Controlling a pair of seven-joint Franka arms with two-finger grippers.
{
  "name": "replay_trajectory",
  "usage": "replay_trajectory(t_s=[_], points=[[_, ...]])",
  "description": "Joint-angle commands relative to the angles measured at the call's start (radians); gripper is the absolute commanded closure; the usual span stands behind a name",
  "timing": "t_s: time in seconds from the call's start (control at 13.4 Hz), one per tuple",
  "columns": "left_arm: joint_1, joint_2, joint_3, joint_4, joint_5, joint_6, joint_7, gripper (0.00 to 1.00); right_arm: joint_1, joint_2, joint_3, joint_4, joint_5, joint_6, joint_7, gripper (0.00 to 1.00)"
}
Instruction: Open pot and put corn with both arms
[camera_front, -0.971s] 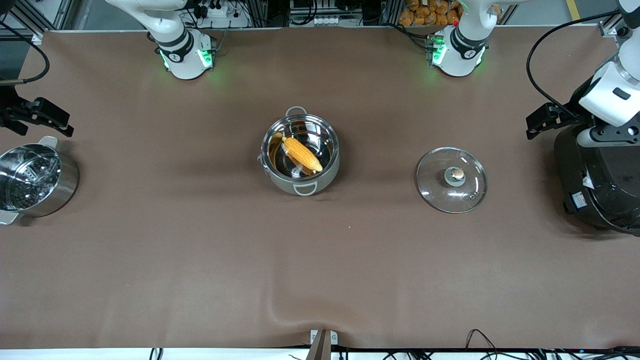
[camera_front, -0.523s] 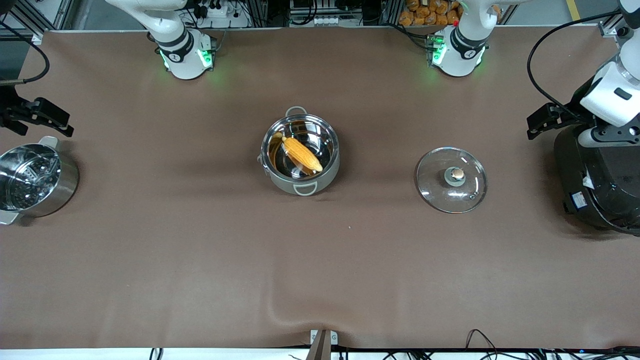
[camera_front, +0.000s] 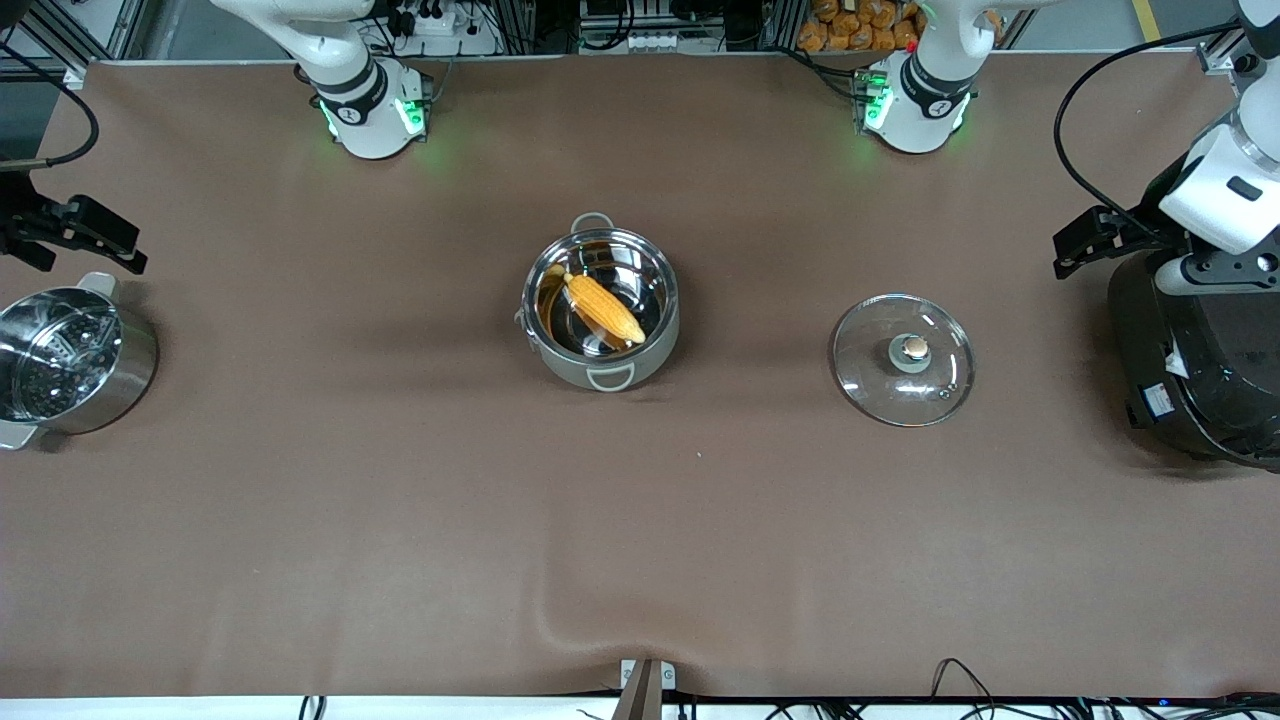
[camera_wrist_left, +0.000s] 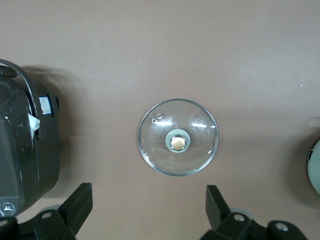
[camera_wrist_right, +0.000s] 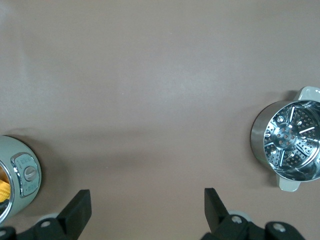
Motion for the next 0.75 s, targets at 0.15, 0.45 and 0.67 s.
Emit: replay_trajectory(t_s=[0.15,0.45,0.67], points=[[0.004,-0.026,0.005,-0.020,-0.024,-0.002,0.028,0.00,-0.021,0.001,0.012,0.042,0.021,-0.011,0.033,0.00],[0.006,-0.028,0.005,-0.020,-0.024,-0.002,0.028,0.00,-0.014,0.006,0.012,0.047,0.021,-0.009,0.080,0.00],[0.004,-0.026,0.005,-0.020,-0.024,-0.002,0.028,0.00,-0.012,0.006,0.012,0.047,0.022,-0.012,0.080,0.00]])
